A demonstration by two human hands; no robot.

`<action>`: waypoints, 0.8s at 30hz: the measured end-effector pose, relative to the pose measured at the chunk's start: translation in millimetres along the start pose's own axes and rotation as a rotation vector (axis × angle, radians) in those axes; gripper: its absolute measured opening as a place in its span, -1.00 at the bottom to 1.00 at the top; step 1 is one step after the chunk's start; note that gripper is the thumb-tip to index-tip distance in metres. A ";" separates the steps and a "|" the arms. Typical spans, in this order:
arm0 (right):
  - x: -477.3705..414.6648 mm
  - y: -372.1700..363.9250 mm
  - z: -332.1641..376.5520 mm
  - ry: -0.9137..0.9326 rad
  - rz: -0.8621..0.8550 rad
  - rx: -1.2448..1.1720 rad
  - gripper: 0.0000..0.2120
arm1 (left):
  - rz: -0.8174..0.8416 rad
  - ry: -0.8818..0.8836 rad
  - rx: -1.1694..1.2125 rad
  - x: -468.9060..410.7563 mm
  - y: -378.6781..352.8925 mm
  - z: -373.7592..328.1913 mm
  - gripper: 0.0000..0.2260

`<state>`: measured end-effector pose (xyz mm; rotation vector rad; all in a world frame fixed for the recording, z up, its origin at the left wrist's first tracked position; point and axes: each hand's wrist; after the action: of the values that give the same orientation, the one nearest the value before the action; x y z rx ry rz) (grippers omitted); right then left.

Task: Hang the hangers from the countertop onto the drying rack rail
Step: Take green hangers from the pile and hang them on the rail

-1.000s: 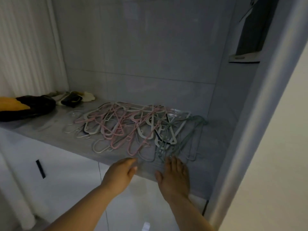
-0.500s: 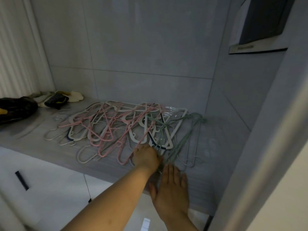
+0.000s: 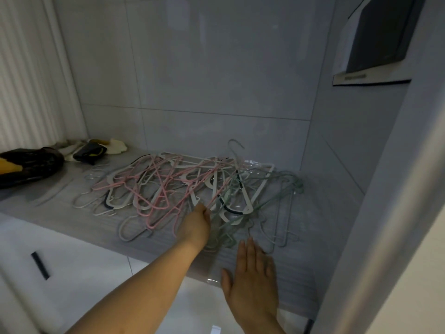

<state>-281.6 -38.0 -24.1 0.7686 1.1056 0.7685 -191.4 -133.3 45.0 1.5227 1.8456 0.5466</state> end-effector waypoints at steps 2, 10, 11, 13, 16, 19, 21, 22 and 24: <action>1.8 -0.2 1.4 -0.001 -0.030 0.008 -0.38 | -0.049 -0.046 0.045 0.6 4.5 2.4 -0.74; 5.4 6.0 0.6 0.000 -0.047 0.032 -0.40 | -0.053 -0.078 0.100 12.8 23.1 14.5 -0.81; 5.1 7.7 0.6 0.000 -0.015 0.013 -0.40 | -0.030 -0.060 0.137 15.7 25.3 14.5 -0.78; 4.6 8.5 0.5 0.042 0.019 -0.010 -0.47 | 0.010 -0.027 0.239 21.2 31.0 13.8 -0.72; 4.1 9.5 -0.5 0.044 0.101 -0.042 -0.37 | 0.003 -0.023 0.266 28.3 40.7 12.9 -0.69; 2.7 12.0 -1.5 0.072 0.134 -0.067 -0.40 | 0.004 0.001 0.302 33.4 48.6 12.9 -0.71; 0.8 12.6 -2.5 0.088 0.154 -0.076 -0.28 | 0.001 0.022 0.334 38.1 52.9 15.4 -0.72; 1.2 13.3 -2.7 0.091 0.131 -0.075 -0.21 | -0.002 0.034 0.341 41.1 55.0 17.5 -0.73; 2.2 17.7 -3.3 0.090 0.119 -0.091 -0.23 | -0.022 0.057 0.361 47.9 61.4 21.1 -0.73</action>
<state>-286.8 -26.5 -11.2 0.7333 1.1045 0.9555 -138.4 -74.8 61.8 1.7280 2.0865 0.2555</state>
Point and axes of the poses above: each hand's wrist, its own x-axis away from the middle knuckle, its own y-axis out of the back of the hand, z = x × y, and after that the axes turned 8 degrees about -z, right-handed
